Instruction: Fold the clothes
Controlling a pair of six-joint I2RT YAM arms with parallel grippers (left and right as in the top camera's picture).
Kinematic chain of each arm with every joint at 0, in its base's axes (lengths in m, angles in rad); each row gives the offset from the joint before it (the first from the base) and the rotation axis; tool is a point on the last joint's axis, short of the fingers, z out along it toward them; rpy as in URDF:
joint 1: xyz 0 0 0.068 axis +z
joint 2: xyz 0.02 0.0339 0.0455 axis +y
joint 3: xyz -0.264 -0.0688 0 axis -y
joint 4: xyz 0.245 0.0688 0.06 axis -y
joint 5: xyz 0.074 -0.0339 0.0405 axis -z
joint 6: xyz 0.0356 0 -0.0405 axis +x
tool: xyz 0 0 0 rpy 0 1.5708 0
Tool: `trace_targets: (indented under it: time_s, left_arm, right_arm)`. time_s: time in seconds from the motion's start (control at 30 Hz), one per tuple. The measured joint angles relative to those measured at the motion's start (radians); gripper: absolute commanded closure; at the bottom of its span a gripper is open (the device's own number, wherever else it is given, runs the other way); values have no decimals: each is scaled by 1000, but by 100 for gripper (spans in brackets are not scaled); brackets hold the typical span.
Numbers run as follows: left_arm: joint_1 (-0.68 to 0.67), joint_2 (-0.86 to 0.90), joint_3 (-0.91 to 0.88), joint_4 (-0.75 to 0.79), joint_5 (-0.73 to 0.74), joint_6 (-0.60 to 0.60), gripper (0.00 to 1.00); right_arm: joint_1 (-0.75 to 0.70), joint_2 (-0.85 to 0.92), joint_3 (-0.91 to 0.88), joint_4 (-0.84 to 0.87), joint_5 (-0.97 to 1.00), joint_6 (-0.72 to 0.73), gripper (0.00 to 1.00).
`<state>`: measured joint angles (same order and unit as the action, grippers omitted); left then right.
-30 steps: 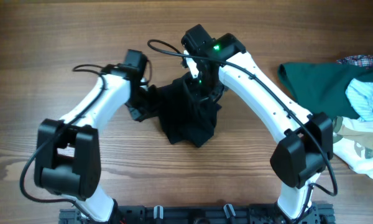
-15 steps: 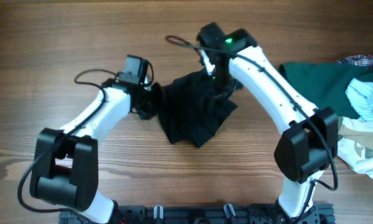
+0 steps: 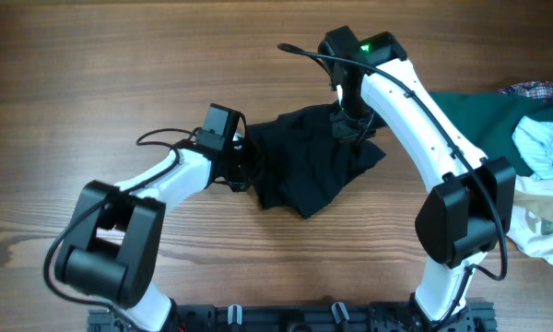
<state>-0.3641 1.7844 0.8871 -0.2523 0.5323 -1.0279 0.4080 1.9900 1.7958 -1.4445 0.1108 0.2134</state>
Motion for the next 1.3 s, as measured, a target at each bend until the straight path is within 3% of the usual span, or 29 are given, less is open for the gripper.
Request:
trace_targets:
  time_s: [0.3, 0.43, 0.47, 0.5, 0.6, 0.93, 0.97, 1.03, 1.07, 1.3]
  left_arm:
    - [2, 69, 8, 30, 25, -4, 96]
    - [2, 70, 8, 33, 28, -4, 96]
    - [2, 70, 8, 33, 28, -4, 96]
    - [2, 70, 8, 33, 28, -4, 96]
    - [2, 70, 9, 33, 28, -4, 96]
    - [12, 71, 20, -17, 34, 35, 96]
    - [19, 71, 24, -43, 40, 49, 96]
    - [56, 69, 29, -115, 61, 95, 96]
    - [82, 64, 27, -148, 68, 120, 96]
    - [191, -139, -8, -233, 30, 284, 93]
  right_arm:
    - [134, -2, 0, 84, -205, -40, 95]
    - [183, -4, -10, 146, -238, -41, 88]
    - [191, -4, -18, 164, -241, -38, 76]
    - [198, -4, -32, 182, -245, -35, 57]
    - [212, -4, -75, 203, -262, -32, 32]
    - [183, -10, -85, 149, -223, -31, 39]
    - [171, -16, -85, 152, -217, -31, 44]
    - [137, -41, -85, 171, -213, -27, 83]
    - [120, -52, -84, 181, -215, -21, 93]
    - [106, -54, -129, 337, -356, -13, 96]
